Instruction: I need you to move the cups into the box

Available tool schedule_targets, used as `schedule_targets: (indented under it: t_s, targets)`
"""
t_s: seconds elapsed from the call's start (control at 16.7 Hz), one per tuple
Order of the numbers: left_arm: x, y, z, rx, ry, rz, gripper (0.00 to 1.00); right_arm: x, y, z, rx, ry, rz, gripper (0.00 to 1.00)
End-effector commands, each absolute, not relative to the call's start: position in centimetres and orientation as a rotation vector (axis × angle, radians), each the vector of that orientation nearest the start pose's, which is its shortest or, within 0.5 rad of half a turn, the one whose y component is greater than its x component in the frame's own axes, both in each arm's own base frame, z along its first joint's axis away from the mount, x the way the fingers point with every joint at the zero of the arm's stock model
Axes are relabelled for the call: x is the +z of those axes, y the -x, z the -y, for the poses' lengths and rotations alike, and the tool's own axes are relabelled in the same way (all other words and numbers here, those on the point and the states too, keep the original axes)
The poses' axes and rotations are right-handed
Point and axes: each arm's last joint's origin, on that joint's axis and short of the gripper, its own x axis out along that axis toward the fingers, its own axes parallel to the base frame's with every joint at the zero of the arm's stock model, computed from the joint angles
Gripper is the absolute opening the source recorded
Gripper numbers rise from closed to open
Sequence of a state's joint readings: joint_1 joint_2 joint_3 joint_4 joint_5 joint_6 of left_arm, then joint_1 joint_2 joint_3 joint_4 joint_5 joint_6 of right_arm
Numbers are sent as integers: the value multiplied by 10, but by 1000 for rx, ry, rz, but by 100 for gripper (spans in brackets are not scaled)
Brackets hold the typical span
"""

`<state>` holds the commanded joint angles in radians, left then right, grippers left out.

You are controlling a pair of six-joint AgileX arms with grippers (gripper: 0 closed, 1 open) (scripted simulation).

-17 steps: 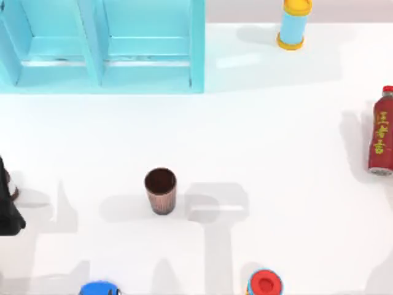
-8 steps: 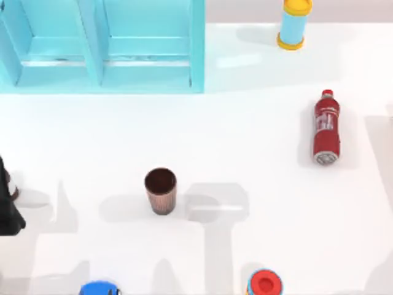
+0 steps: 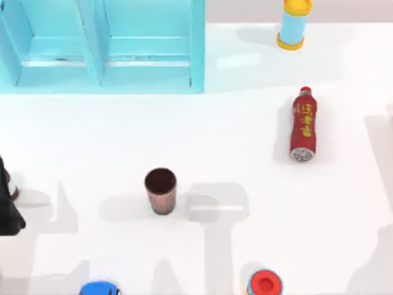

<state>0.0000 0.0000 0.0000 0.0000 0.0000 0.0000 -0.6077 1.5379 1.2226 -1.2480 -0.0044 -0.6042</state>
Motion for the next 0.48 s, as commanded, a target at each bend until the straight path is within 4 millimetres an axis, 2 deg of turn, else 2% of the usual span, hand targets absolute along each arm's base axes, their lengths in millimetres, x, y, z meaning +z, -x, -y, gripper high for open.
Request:
schedule_targets:
  t_s: [0.3, 0.48]
  targets:
    - [160, -106, 1, 0, 0, 0, 100, 298, -221, 153, -8, -17, -1572, 100]
    - [160, -106, 1, 0, 0, 0, 100, 316, -219, 150, 0, -18, -1575, 100]
